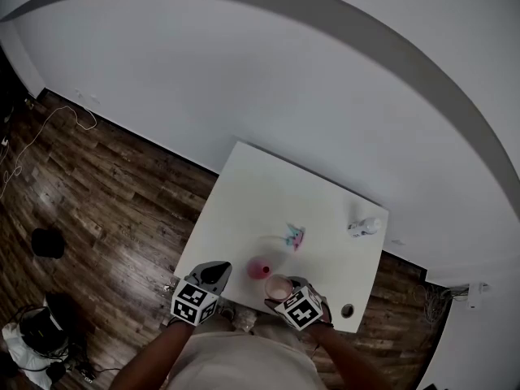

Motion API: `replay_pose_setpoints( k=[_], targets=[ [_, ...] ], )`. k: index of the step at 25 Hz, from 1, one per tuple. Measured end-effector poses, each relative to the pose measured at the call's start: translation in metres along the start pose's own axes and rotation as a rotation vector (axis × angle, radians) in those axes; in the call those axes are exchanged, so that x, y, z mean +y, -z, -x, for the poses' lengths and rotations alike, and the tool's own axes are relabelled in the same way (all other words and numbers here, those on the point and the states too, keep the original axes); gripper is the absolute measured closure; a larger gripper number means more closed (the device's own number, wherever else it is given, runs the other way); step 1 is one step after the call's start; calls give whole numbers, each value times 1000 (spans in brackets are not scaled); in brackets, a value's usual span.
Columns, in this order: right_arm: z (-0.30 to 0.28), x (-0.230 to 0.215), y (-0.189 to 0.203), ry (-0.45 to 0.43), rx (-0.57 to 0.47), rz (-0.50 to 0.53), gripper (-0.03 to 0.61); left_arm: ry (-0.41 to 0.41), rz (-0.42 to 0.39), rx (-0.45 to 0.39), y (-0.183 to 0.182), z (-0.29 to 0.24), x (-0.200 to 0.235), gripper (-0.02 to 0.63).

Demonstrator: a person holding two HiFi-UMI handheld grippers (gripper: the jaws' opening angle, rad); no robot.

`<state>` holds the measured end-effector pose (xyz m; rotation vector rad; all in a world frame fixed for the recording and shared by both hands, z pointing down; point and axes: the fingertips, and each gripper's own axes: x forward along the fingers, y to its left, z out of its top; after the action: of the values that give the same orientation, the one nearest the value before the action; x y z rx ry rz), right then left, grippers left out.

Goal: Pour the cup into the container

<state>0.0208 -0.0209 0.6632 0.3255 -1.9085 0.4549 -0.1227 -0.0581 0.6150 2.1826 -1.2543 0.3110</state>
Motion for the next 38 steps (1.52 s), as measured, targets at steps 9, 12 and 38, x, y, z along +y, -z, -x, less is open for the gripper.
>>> replay_pose_setpoints(
  k=[9,12,38],
  targets=[
    [-6,-8,-3,-18,32,6,215,-2,19,-2,1,-7,6,603],
    [-9,-7,-2,-28,48,13,215,-9,27,-7,2,-7,11,603],
    [-22,-7,2,-96,222,13,215,-16,81,-27,6,-15,35,603]
  ],
)
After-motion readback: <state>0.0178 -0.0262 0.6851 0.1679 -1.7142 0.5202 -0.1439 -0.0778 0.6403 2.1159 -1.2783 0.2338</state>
